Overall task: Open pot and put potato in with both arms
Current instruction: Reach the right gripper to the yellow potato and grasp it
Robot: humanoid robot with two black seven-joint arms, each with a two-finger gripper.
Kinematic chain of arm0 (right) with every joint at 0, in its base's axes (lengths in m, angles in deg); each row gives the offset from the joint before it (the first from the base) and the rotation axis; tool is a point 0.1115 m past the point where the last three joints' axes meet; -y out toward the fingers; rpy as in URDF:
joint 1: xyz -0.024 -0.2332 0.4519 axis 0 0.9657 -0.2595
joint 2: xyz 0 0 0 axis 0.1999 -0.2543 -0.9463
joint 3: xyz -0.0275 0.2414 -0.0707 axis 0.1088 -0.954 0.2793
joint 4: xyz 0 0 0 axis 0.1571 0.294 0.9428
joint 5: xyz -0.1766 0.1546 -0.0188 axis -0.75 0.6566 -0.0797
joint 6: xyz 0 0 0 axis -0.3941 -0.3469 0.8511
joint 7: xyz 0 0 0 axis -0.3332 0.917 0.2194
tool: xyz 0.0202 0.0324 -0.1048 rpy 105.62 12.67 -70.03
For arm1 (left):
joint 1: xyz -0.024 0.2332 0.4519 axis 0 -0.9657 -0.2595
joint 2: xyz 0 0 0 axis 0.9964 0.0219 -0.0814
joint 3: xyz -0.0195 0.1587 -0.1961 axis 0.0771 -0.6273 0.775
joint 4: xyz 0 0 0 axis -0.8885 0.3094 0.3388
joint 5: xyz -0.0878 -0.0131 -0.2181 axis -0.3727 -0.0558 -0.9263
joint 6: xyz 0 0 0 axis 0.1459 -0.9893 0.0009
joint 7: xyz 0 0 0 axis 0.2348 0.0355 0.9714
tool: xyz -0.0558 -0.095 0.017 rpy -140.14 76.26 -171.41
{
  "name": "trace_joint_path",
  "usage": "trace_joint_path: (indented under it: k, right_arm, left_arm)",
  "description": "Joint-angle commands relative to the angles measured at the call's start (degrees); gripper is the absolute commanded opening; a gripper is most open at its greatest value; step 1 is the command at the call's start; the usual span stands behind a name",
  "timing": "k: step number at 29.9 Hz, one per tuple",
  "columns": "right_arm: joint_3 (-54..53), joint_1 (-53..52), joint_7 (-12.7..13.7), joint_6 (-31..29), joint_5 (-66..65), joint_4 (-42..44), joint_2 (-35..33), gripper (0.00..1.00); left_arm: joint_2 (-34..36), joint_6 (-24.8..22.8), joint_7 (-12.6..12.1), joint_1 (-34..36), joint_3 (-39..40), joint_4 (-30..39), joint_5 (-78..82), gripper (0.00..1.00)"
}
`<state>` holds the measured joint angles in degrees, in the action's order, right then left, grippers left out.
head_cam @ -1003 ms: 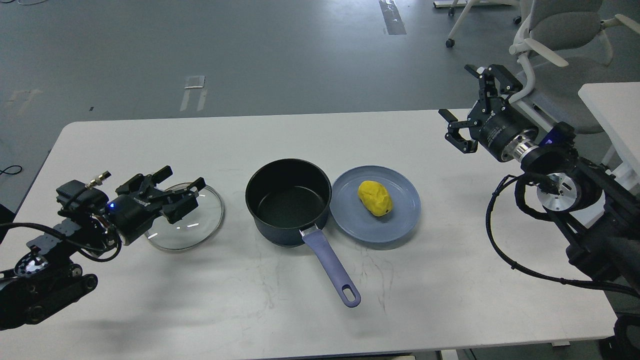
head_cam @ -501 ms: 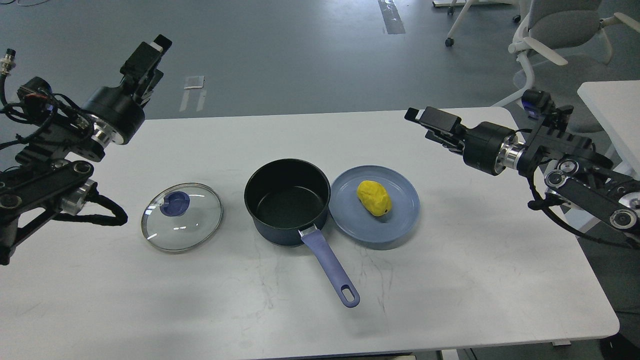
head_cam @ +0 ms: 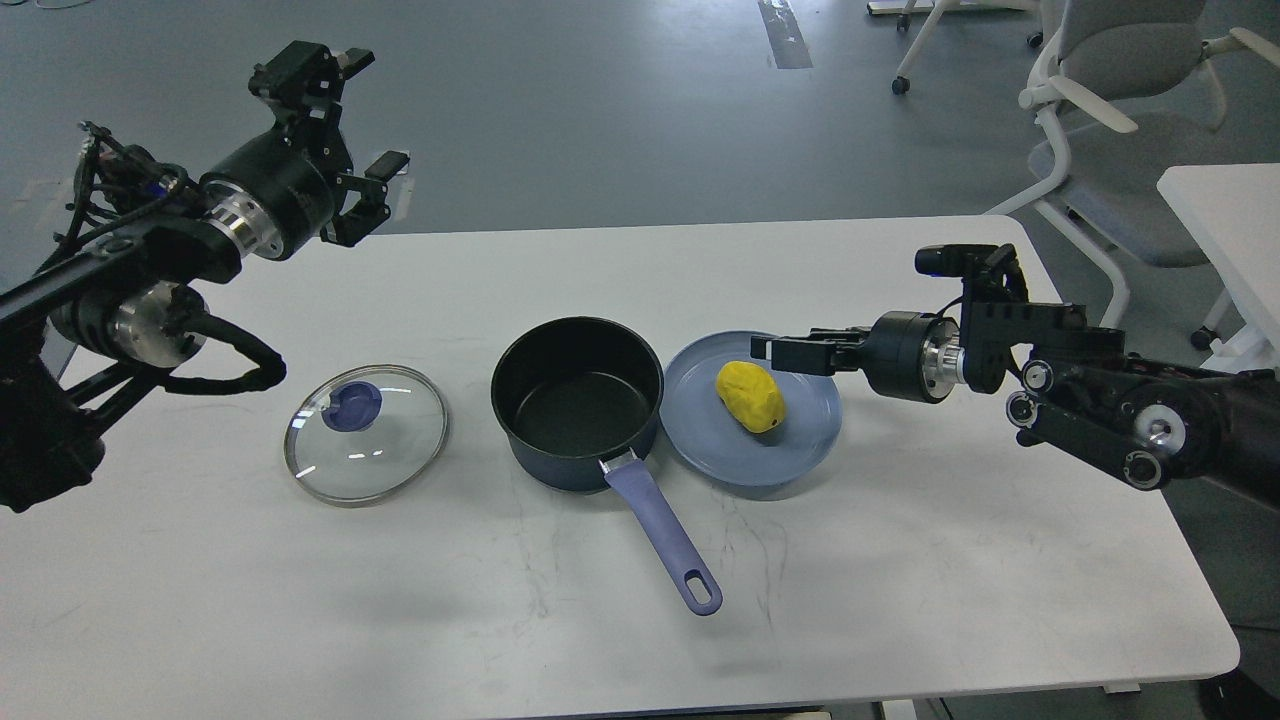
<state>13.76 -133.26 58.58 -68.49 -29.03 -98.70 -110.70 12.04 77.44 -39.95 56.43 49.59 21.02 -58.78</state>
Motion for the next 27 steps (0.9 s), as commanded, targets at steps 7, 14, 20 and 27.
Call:
trace_joint_path:
  k: [7, 14, 20, 27]
  right_arm:
    - [7.0, -1.4, -0.1, 1.7, 0.0, 3.3, 3.2, 0.99]
    - [7.6, -1.6, -0.1, 1.8, 0.0, 6.7, 6.1, 0.95]
    - [7.8, -1.7, -0.1, 1.8, 0.0, 7.9, 7.8, 0.86]
    - [11.0, -2.9, 0.0, 2.1, 0.0, 9.7, 9.3, 0.68]
  left_arm:
    - [-1.3, 0.1, -0.3, -3.9, 1.9, 0.3, 0.0, 0.98]
    - [-2.1, 0.6, 0.3, -5.1, 2.0, 0.2, 0.6, 0.98]
    - [-2.1, 2.3, 1.4, -6.1, 2.1, 0.3, 0.6, 0.98]
    - [-1.5, 3.2, 1.4, -6.2, 2.1, 0.3, 0.6, 0.98]
